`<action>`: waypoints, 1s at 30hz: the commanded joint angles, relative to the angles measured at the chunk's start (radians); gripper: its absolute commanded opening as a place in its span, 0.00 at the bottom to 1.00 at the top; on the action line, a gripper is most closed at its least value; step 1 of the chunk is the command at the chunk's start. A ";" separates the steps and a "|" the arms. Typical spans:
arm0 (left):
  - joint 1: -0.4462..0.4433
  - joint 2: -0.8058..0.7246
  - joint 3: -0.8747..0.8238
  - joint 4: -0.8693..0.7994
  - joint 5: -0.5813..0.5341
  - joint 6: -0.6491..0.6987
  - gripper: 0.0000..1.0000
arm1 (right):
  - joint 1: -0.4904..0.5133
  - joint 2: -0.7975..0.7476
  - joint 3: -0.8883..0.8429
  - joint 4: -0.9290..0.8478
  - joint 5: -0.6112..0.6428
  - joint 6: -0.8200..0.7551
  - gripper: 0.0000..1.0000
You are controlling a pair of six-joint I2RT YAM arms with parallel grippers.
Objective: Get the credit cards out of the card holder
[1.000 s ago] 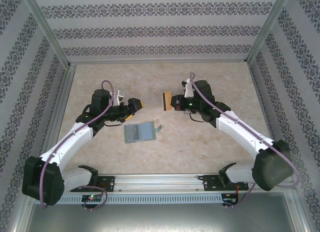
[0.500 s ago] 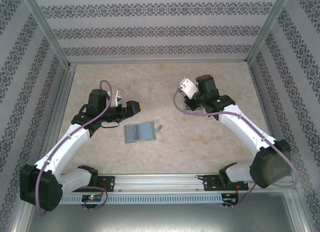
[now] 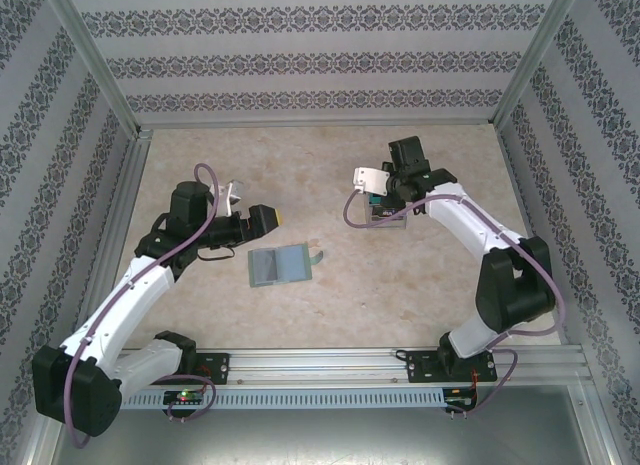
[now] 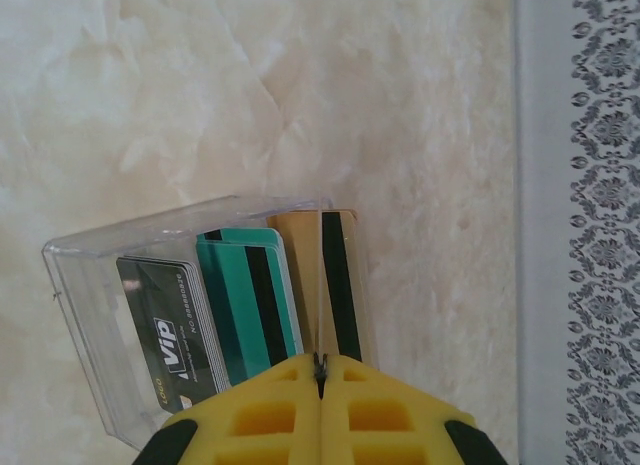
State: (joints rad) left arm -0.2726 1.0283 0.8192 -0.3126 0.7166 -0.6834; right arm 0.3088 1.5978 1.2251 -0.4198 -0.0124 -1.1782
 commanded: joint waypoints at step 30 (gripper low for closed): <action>0.011 -0.018 -0.028 -0.033 -0.040 0.016 0.99 | -0.069 0.161 0.061 0.036 0.018 -0.074 0.00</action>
State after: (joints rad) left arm -0.2726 1.0145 0.8005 -0.3374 0.6823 -0.6838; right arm 0.2504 1.7420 1.2697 -0.3943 0.0013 -1.2598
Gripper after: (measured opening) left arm 0.994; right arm 0.063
